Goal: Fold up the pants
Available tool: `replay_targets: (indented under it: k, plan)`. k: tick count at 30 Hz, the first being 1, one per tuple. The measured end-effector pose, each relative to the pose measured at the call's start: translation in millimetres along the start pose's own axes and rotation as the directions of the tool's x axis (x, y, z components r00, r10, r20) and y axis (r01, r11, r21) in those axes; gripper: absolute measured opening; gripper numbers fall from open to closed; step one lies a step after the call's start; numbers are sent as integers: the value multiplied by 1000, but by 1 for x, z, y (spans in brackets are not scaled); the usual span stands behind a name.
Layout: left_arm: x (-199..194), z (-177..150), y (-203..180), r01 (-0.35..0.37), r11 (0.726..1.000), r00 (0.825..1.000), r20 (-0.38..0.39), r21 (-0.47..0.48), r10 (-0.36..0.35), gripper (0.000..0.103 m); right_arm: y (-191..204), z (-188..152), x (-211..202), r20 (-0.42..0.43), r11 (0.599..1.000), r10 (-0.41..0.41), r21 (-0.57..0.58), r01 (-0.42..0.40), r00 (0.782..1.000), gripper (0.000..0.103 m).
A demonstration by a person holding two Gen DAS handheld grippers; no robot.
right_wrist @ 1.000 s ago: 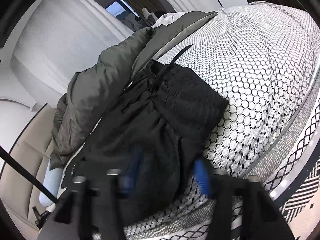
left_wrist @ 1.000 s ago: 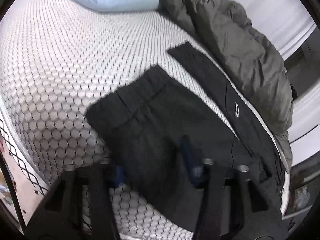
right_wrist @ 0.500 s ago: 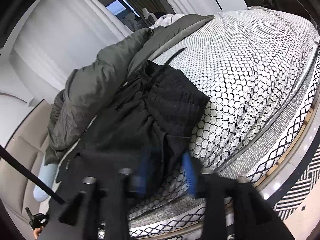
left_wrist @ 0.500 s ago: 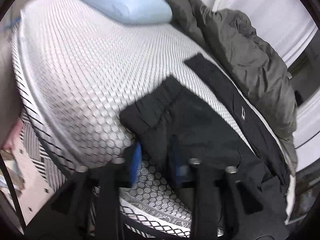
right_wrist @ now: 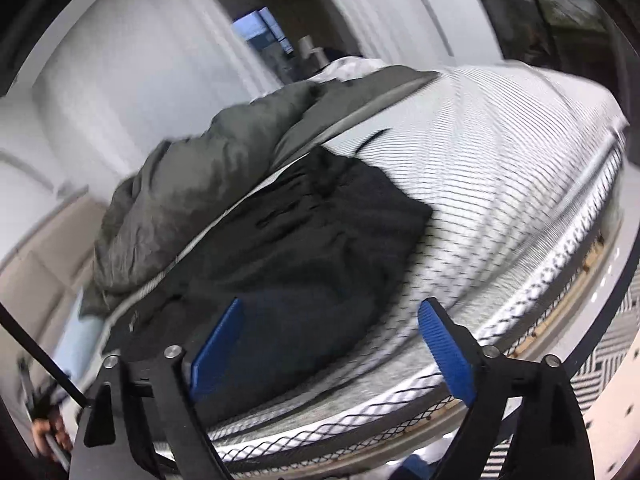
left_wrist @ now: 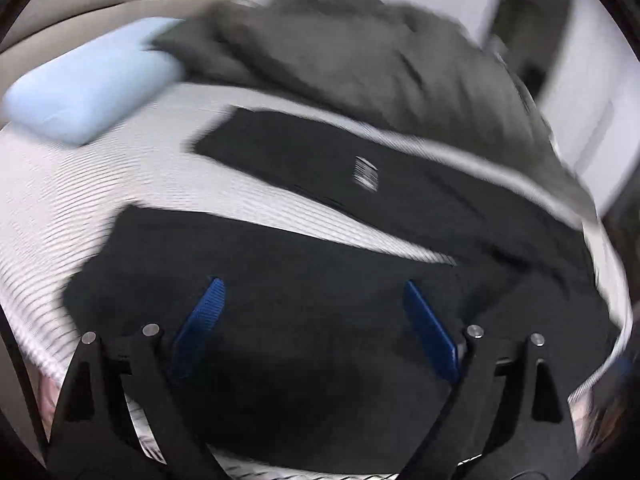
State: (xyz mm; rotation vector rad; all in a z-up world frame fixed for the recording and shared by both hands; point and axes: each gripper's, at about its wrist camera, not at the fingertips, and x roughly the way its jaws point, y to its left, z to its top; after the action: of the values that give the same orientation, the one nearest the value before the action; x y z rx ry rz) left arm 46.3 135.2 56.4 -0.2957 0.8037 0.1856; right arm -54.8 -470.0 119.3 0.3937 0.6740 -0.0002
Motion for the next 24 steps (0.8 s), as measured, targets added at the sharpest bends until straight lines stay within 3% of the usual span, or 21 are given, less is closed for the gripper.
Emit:
replay_targets:
  k: [2, 4, 5, 6, 8, 11, 15, 17, 19, 20, 24]
  plan:
    - [29, 3, -25, -8, 996, 998, -55, 88, 13, 89, 24, 3, 1, -3, 997, 5, -82, -5, 1000, 92]
    - [64, 3, -41, -77, 982, 986, -131, 173, 100, 89, 39, 5, 3, -5, 993, -1, -122, 0, 1000, 93]
    - [80, 0, -46, -99, 971, 976, -169, 218, 138, 78, 42, 5, 4, -8, 992, 2, -129, -3, 1000, 93]
    - [94, -2, -50, -126, 957, 969, -175, 260, 175, 71, 45, 5, 6, -13, 991, 5, -132, -7, 1000, 93]
    - [101, -2, -51, -148, 944, 970, -144, 295, 197, 70, 45, 4, 9, -24, 992, 8, -127, -11, 1000, 93]
    - [104, 13, -32, -207, 958, 962, -138, 200, 237, 68, 39, 5, 12, -33, 995, -15, -103, 11, 999, 93]
    - [79, 20, 4, -230, 973, 966, -110, 35, 232, 68, 19, 6, 11, -21, 997, -49, -55, 48, 999, 93]
    - [57, 15, 27, -175, 984, 982, -85, -47, 170, 68, 5, 6, 10, -19, 998, -64, -25, 64, 998, 93]
    - [34, 8, 51, -115, 985, 992, -65, -129, 107, 78, -9, 5, 10, -17, 998, -67, 9, 67, 998, 93]
    - [22, 3, 64, -92, 981, 995, -50, -171, 84, 83, -17, 5, 11, -19, 997, -65, 32, 66, 998, 93]
    - [-26, -24, 120, -16, 948, 1000, 0, -319, 16, 84, -44, 5, 24, -33, 994, -23, 110, 27, 999, 93]
